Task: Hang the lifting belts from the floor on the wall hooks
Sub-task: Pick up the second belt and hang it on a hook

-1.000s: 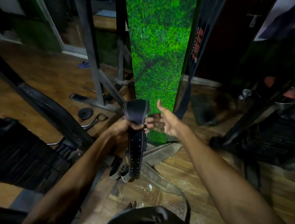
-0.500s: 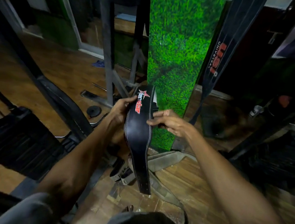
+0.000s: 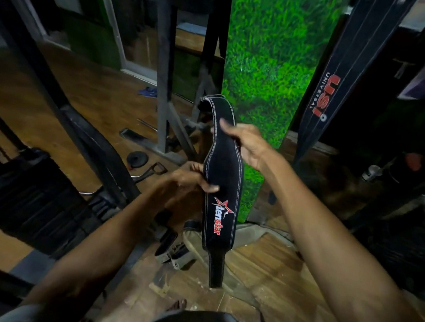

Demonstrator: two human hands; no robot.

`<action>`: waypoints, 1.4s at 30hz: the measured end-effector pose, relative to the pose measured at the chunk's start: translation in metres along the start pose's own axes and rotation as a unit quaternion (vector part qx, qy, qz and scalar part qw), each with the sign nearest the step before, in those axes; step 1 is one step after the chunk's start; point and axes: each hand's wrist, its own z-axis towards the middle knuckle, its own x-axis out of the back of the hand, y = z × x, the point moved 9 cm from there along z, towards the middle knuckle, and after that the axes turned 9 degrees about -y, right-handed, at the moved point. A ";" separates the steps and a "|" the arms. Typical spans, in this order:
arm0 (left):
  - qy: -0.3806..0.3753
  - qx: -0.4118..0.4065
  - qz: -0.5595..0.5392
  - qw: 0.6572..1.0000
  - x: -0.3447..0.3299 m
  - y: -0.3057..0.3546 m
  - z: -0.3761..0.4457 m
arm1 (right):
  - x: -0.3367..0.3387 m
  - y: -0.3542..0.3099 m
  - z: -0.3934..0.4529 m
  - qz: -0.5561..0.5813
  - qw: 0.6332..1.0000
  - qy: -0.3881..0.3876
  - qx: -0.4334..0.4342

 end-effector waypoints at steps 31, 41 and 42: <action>0.146 -0.296 0.024 0.944 -0.015 0.217 -0.001 | -0.011 -0.171 -0.028 -0.246 0.901 0.151 0.324; 0.216 -0.481 0.223 0.820 -0.034 0.329 -0.042 | -0.017 -0.206 -0.052 -0.247 0.857 0.164 0.421; 0.232 -0.474 0.219 0.821 -0.031 0.336 -0.039 | -0.017 -0.212 -0.054 -0.254 0.851 0.161 0.430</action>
